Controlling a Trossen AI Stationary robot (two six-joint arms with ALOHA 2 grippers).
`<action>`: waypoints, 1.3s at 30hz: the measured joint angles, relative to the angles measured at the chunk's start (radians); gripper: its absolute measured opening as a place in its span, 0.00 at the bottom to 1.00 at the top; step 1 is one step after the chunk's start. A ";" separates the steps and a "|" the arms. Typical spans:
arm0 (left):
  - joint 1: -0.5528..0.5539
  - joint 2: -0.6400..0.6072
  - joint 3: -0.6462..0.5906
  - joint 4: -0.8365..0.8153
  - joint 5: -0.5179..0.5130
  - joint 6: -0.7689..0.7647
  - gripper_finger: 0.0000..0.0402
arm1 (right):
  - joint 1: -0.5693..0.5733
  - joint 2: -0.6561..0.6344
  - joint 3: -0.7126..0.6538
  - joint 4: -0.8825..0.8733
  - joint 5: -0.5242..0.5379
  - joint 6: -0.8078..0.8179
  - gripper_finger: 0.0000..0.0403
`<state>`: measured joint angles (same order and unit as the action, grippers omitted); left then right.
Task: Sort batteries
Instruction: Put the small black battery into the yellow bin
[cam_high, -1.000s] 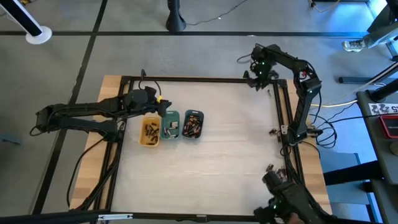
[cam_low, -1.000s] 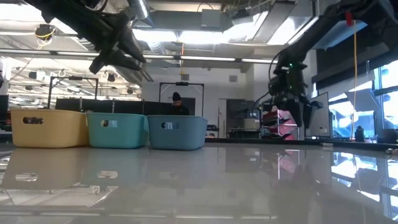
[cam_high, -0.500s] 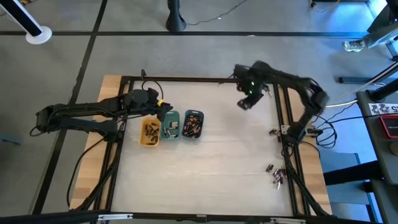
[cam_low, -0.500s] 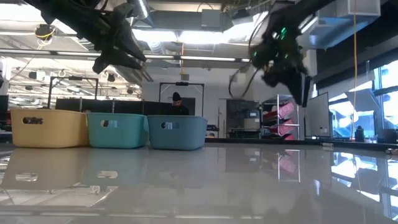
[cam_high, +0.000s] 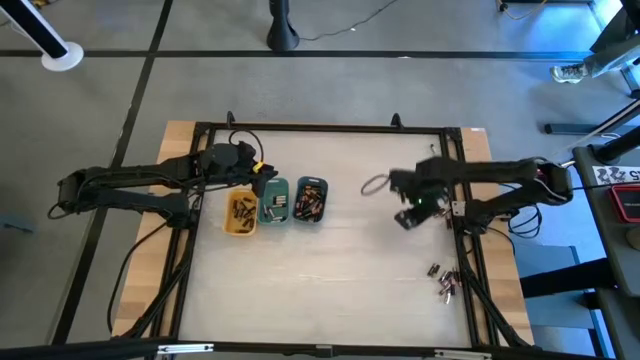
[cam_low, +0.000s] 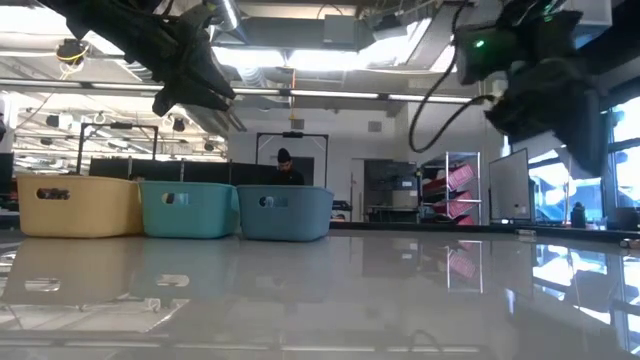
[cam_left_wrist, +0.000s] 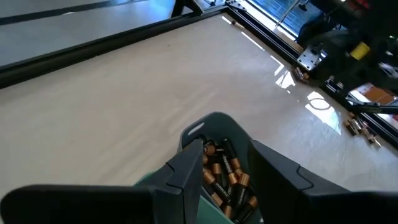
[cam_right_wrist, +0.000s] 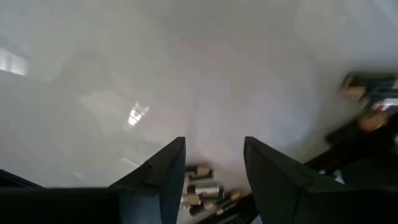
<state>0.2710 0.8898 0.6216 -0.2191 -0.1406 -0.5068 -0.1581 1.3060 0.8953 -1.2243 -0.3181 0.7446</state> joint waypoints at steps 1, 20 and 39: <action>0.000 0.000 0.000 0.000 0.000 0.004 0.29 | 0.041 0.000 -0.003 0.001 -0.001 0.031 0.41; 0.000 0.000 0.000 0.027 0.000 0.008 0.29 | 0.524 0.000 -0.167 0.169 -0.126 0.379 0.65; 0.000 0.000 0.000 0.026 -0.001 -0.038 0.29 | 0.558 0.000 -0.281 0.366 -0.114 0.403 0.87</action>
<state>0.2714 0.8898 0.6216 -0.1932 -0.1412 -0.5449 0.4000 1.3064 0.6142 -0.8584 -0.4321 1.1473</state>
